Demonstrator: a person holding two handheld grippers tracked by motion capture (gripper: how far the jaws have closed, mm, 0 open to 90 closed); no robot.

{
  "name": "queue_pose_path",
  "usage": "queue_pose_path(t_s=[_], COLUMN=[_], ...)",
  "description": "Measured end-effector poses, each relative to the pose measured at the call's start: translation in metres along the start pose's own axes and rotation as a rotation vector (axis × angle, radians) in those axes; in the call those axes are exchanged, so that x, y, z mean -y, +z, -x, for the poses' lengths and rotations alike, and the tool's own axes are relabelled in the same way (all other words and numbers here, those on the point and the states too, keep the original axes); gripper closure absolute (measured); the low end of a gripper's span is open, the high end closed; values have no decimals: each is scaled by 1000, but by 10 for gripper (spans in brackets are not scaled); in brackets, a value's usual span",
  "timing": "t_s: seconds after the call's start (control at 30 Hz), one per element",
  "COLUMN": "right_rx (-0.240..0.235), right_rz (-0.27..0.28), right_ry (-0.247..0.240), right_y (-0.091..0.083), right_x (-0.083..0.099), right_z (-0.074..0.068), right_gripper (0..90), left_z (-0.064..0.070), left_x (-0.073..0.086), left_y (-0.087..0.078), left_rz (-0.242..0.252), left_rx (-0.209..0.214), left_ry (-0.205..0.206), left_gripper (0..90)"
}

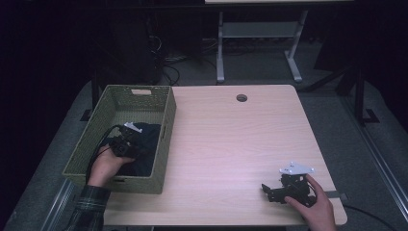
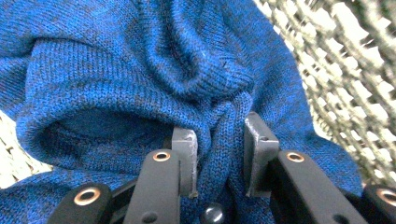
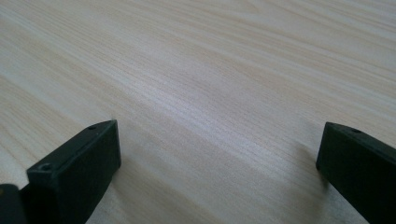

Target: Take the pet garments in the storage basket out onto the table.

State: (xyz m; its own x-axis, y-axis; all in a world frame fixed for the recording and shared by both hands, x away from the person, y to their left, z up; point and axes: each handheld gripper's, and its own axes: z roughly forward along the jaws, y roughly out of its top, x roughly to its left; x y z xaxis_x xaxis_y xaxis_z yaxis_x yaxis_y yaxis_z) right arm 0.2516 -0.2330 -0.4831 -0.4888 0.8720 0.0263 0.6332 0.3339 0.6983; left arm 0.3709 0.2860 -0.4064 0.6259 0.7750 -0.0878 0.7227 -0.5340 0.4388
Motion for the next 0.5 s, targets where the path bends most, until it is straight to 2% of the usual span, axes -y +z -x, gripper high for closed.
queue_pose_path(t_s=[0.1, 0.2, 0.23, 0.5], right_rx=[0, 0, 0, 0], right_rz=[0, 0, 0, 0], right_ry=[0, 1, 1, -1], right_y=[0, 0, 0, 0], right_x=[0, 0, 0, 0], right_z=[0, 0, 0, 0], right_gripper=[0, 0, 0, 0], left_z=[-1, -4, -4, -9], left_x=[0, 1, 1, 2], left_y=[-3, -9, -9, -22], left_rz=[19, 63, 63, 155], left_rx=[10, 28, 28, 50], left_ry=[-6, -23, -23, -46], left_gripper=[701, 701, 701, 700])
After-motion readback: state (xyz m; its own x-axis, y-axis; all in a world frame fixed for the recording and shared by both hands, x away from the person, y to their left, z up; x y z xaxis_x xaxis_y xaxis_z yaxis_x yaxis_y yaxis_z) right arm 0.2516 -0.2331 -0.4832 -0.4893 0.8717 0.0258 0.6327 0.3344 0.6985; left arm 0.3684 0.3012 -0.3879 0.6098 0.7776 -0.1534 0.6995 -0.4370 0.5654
